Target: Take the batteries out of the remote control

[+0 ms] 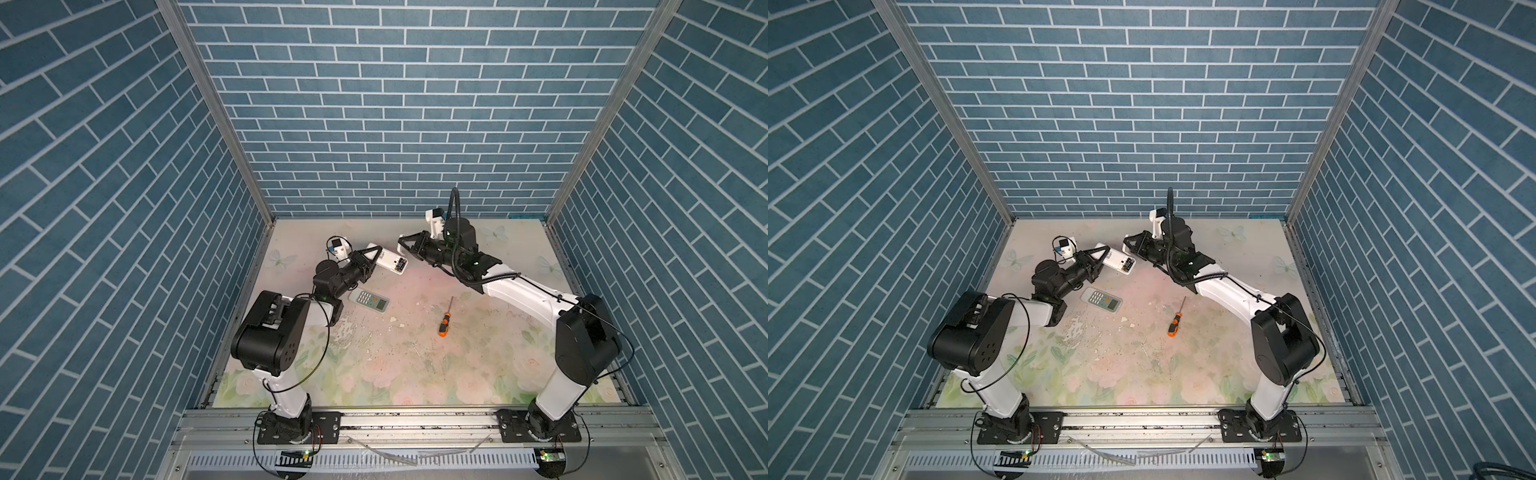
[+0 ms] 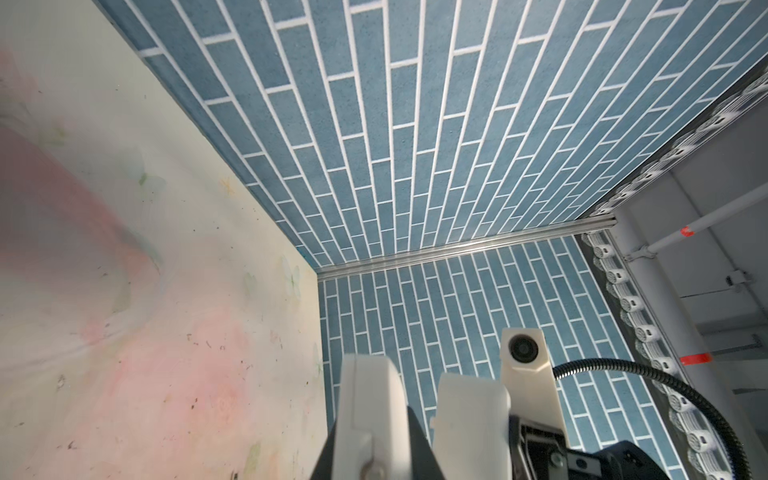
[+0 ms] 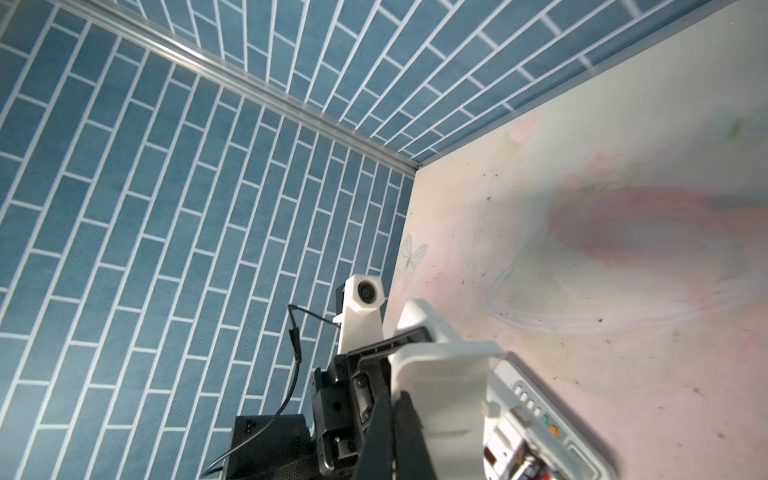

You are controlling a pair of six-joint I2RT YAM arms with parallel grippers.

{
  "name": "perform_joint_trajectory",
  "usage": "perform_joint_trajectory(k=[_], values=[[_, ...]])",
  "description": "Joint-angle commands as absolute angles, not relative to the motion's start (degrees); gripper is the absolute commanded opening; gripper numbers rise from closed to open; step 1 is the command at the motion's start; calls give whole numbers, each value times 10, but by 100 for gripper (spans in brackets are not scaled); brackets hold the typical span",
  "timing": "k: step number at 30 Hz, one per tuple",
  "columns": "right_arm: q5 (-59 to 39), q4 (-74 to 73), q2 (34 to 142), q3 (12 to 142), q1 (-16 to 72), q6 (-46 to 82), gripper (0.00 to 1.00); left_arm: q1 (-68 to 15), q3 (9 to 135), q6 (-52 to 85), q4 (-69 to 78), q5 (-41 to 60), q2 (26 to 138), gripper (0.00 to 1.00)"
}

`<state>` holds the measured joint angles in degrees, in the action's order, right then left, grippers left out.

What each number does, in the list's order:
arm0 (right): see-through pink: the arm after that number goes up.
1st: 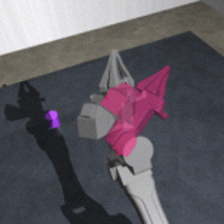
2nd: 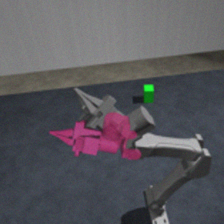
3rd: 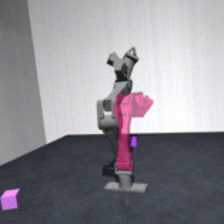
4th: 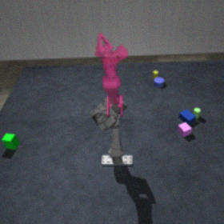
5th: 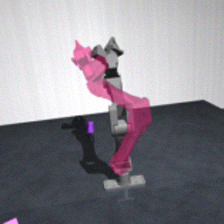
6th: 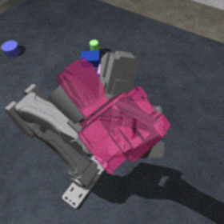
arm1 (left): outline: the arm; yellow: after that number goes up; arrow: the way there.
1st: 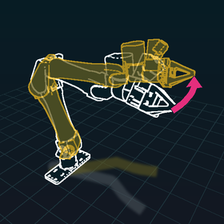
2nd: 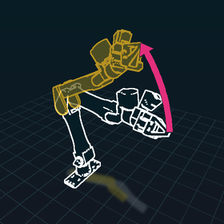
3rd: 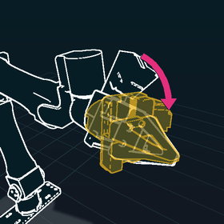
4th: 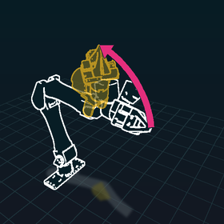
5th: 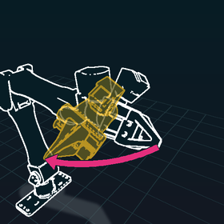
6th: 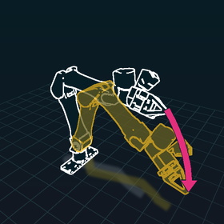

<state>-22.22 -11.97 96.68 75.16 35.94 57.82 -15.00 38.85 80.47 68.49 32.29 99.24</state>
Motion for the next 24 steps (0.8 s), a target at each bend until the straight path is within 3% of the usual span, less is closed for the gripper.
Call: perform_joint_trajectory(k=[1,7,13,24], values=[[-217,-65,907,732,323,524,0,-158,396,748,627,337,962,0],[-190,55,875,699,253,448,0,-179,394,704,563,325,927,0],[-167,86,886,641,195,415,0,-204,397,652,477,316,909,0],[-78,167,1003,665,132,334,0,-235,397,610,415,298,889,0]])
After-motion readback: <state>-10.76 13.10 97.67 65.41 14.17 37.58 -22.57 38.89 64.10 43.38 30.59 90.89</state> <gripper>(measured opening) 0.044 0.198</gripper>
